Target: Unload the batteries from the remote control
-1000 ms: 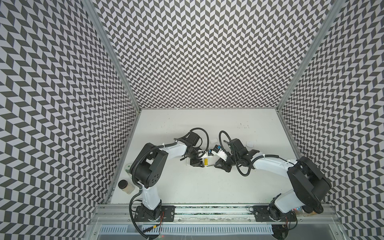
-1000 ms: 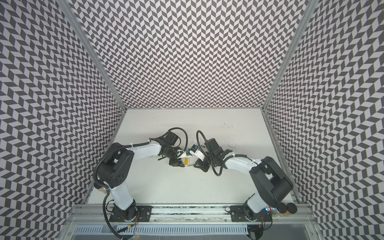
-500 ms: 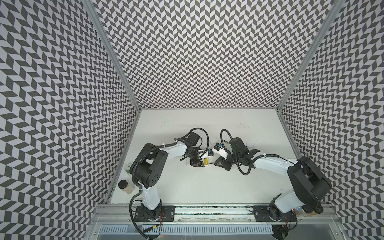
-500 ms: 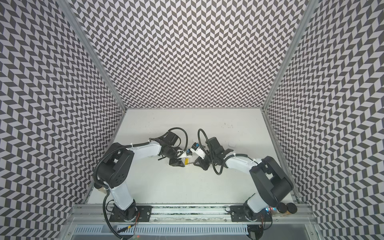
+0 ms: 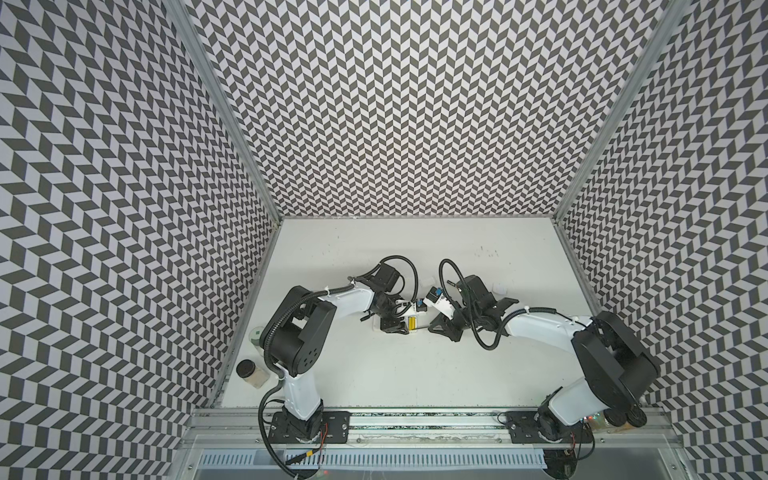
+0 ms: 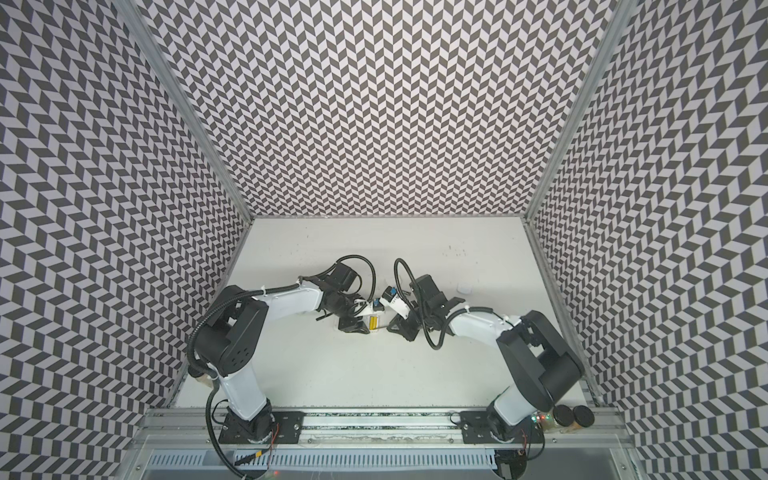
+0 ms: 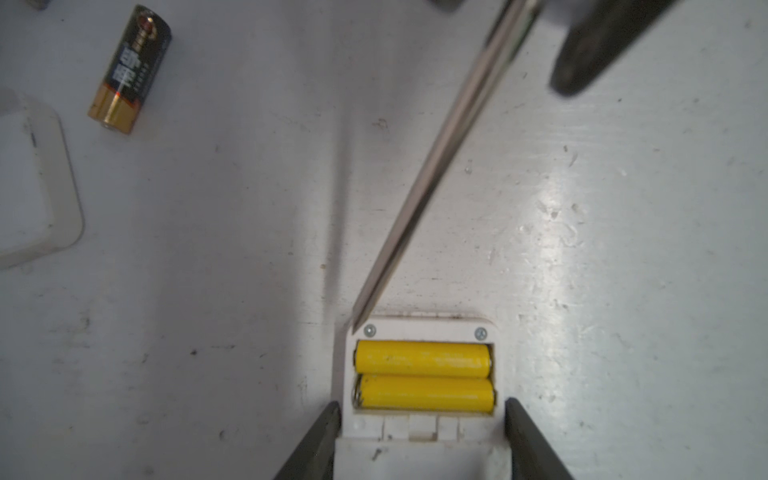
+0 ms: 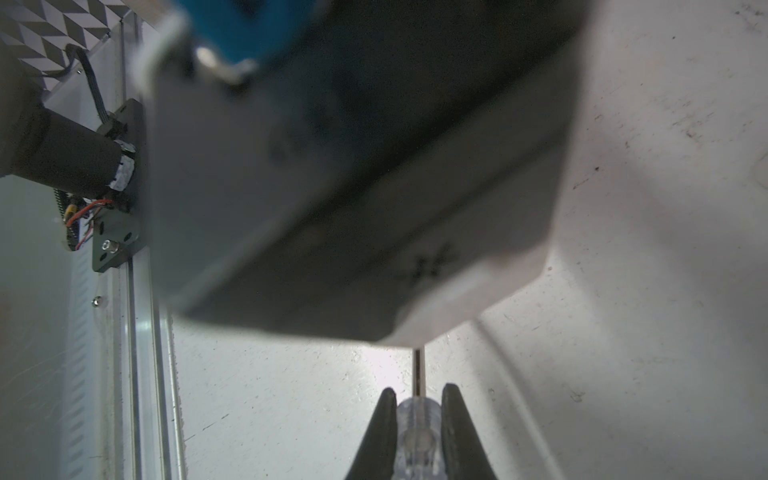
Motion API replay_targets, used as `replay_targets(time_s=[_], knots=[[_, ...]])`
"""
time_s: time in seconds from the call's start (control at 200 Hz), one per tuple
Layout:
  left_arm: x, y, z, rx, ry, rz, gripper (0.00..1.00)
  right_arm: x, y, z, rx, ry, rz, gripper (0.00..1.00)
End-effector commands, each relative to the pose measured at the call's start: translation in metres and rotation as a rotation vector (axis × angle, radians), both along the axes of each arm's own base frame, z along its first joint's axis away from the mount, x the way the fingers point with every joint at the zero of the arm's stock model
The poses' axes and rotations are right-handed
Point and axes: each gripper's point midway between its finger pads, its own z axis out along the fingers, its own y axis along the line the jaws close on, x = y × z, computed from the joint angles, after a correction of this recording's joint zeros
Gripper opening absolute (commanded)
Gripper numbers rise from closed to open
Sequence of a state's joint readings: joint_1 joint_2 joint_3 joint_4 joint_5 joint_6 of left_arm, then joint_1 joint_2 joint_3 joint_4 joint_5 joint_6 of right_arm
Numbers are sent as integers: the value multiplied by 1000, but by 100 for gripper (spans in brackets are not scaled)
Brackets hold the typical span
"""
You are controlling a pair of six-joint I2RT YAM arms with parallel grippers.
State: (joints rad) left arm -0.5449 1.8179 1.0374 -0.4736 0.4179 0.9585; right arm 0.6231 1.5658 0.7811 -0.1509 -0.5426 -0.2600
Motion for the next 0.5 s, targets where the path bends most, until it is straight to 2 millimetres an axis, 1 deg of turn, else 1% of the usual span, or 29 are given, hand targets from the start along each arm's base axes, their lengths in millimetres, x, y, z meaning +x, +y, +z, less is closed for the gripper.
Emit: replay_targets(time_s=[0.0,0.11,0.17,0.25,0.411,0.496], knots=[[-21,24,-29,128,100,23,52,4,1,-10,-51,-48,-2,0],[-22,24,-29,132,95,14,51,4,0,-13,-82,-84,1,0],[-21,22,-25,126,97,17,52,7,-3,-14,-104,-106,-12,0],[-21,22,-26,125,96,12,51,12,-6,-13,-119,-143,-33,0],[-23,21,-24,116,103,8,51,27,-13,2,-131,-253,-101,0],[-27,21,-27,109,107,-7,51,28,-12,13,-96,-319,-108,0]])
